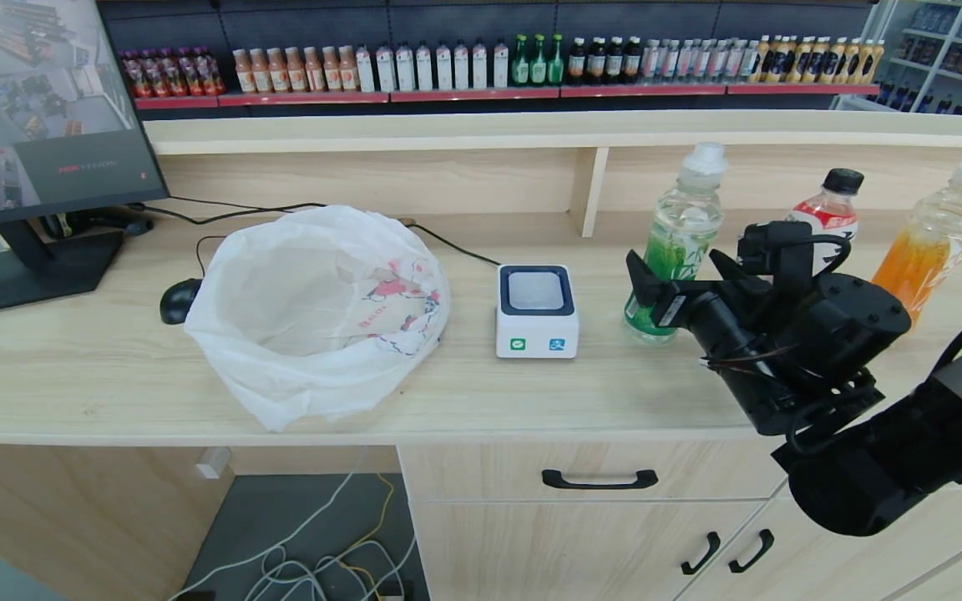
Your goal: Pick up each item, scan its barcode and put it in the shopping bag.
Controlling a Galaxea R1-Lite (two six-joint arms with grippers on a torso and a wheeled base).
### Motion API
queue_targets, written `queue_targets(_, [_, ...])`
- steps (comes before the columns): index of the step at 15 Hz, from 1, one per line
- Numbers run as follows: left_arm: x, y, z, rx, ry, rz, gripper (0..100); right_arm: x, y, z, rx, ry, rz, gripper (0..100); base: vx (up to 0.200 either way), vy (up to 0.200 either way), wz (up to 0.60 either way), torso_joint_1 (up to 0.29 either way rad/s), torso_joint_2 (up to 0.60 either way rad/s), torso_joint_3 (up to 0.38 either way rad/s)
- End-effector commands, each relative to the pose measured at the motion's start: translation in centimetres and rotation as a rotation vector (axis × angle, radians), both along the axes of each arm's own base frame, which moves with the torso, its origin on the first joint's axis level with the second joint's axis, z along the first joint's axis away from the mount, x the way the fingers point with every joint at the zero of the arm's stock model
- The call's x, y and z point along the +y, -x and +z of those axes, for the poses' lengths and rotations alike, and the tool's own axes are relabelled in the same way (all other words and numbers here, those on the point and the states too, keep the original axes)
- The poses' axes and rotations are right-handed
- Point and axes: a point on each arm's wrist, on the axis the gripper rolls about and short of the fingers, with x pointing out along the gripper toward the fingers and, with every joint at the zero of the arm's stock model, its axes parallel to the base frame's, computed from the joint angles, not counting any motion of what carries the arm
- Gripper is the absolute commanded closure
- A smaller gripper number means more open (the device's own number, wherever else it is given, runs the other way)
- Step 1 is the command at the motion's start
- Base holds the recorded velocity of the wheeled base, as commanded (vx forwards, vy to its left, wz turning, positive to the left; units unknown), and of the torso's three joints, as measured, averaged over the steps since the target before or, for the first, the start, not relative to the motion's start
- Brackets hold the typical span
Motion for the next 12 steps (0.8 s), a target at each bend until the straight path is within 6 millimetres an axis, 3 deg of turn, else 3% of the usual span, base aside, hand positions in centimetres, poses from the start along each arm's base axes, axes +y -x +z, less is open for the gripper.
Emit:
queue_targets(1, [0.0, 0.0, 0.0, 0.000, 0.000, 0.001, 0, 0.4, -0.7, -0.3, -0.002, -0.004, 0.002, 0, 0.000, 0.000, 0.00, 0.000, 0.00, 0.000])
queue_targets(6, [0.0, 0.0, 0.0, 0.002, 0.000, 0.001, 0, 0.2, -3.2, 0.0, -0.020, -0.009, -0.026, 0, 0.000, 0.000, 0.00, 0.000, 0.00, 0.000])
queue_targets(12, [0.0, 0.0, 0.0, 0.000, 0.000, 0.001, 0, 0.3, -4.0, 0.7, -0.012, -0.003, -0.028, 0, 0.000, 0.000, 0.00, 0.000, 0.00, 0.000])
